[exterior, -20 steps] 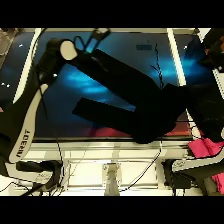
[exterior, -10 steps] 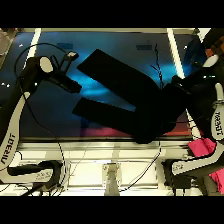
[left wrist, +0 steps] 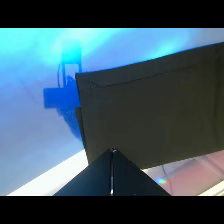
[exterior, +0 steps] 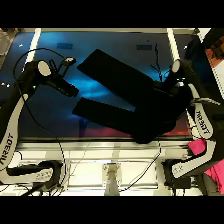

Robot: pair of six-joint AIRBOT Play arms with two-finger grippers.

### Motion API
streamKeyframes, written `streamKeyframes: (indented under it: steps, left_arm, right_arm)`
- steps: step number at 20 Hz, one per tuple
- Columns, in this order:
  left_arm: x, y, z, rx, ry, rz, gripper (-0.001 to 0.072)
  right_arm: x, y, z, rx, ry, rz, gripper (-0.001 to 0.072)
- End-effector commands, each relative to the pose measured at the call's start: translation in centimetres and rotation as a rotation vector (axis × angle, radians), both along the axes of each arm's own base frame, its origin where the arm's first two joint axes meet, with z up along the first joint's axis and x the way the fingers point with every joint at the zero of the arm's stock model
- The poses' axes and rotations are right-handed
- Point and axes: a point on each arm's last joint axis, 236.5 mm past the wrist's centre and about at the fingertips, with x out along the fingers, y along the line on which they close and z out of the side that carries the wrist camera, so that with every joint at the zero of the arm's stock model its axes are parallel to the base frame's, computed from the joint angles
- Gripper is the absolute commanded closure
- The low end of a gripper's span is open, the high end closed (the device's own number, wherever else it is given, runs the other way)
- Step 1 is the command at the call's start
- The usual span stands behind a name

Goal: Fold the clothes and pants, and hang the long-sleeved shirts on hangers.

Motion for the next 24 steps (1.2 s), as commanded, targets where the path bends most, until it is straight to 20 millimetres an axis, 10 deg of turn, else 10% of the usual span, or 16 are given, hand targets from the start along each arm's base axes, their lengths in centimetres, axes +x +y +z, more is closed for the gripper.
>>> streamKeyframes:
  steps: [1,10,15,18,21,24]
  left_arm:
    - [0.0,0.1,0.0,0.002,-0.002,-0.007,0.0704]
    - [0.0,0.1,0.0,0.007,-0.008,-0.028,0.0704]
    - [0.0,0.1,0.0,0.007,-0.009,-0.028,0.0705]
    - [0.4,0.4,0.2,0.004,-0.026,-0.016,0.0704]
    - [2.0,0.4,1.5,-0.099,-0.070,0.061,0.0705]
    - [3.7,2.1,3.0,-0.240,-0.092,0.192,0.0705]
  right_arm:
    - [0.1,0.1,-1.2,-0.095,0.004,-0.097,0.0118]
    - [-0.8,-0.6,-2.2,-0.145,0.055,-0.159,0.0213]
    - [-0.7,-1.2,-2.2,-0.167,0.048,-0.153,0.0678]
    - [-0.5,-1.5,-2.2,-0.105,0.049,-0.162,0.0699]
    - [3.0,2.0,-0.9,0.177,-0.083,-0.125,0.0700]
    - [9.9,6.5,6.2,0.492,-0.361,-0.131,0.0701]
